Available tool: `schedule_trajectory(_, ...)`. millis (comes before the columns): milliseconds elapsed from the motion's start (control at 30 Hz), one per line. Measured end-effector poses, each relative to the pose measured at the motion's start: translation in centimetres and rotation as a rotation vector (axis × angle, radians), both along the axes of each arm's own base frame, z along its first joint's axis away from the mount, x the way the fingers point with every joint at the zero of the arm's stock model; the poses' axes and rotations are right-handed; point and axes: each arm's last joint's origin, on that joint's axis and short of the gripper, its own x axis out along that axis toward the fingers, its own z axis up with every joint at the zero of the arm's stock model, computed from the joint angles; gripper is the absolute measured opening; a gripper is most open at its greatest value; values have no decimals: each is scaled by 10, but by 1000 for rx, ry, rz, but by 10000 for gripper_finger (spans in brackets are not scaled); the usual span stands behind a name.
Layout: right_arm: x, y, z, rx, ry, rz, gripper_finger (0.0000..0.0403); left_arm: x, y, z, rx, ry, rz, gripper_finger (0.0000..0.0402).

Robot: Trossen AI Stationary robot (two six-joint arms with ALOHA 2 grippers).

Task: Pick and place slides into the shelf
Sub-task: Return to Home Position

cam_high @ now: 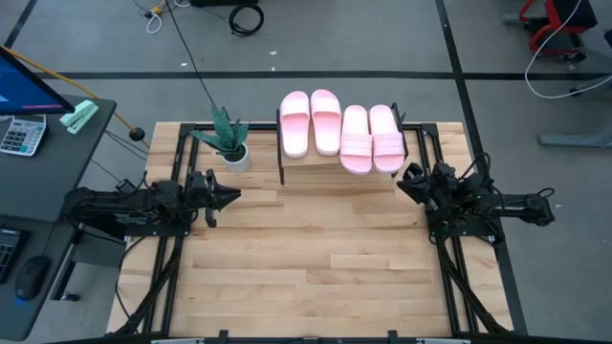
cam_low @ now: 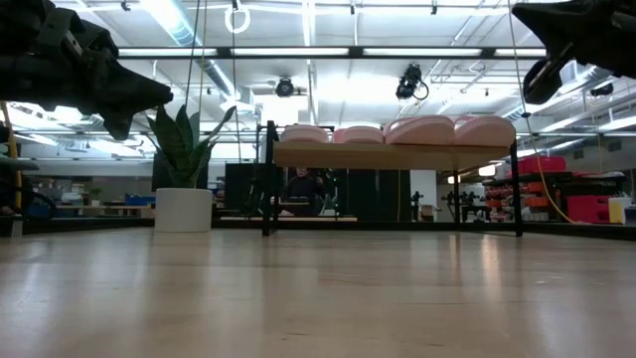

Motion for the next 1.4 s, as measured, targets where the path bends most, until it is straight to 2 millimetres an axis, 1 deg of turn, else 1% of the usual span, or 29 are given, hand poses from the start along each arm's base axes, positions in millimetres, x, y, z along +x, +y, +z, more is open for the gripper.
schedule_trajectory(167, 1, 0, -1, -24, 16, -18, 0, 0, 0, 0, 0, 0, 0, 52)
schedule_trajectory(233, 2, 0, -4, -41, 52, -28, 0, 0, 0, 0, 0, 0, 0, 55)
schedule_trajectory(333, 6, 0, -13, -75, 154, -34, 0, 0, 0, 0, 0, 0, 0, 59)
schedule_trajectory(467, 9, 0, -31, -116, 343, -36, 0, 0, 0, 0, 0, 0, 0, 62)
schedule_trajectory(567, 10, 0, -39, -160, 427, -38, 0, 0, 0, 0, 0, 0, 0, 58)
schedule_trajectory(733, 11, 0, -40, -292, 441, -65, 0, 0, 0, 0, 0, -1, 0, 51)
schedule_trajectory(833, 12, 0, -41, -386, 456, -84, 0, 0, 0, 0, 0, -1, 0, 53)
schedule_trajectory(900, 12, 0, -42, -416, 468, -89, 0, 0, 0, 0, 0, -1, 0, 56)
schedule_trajectory(1167, 14, 0, -44, -406, 489, -80, 7, 0, 0, 0, 0, -1, 0, 63)
schedule_trajectory(1400, 14, 0, -44, -261, 488, -48, 8, 0, 0, 0, 0, -1, 0, 53)
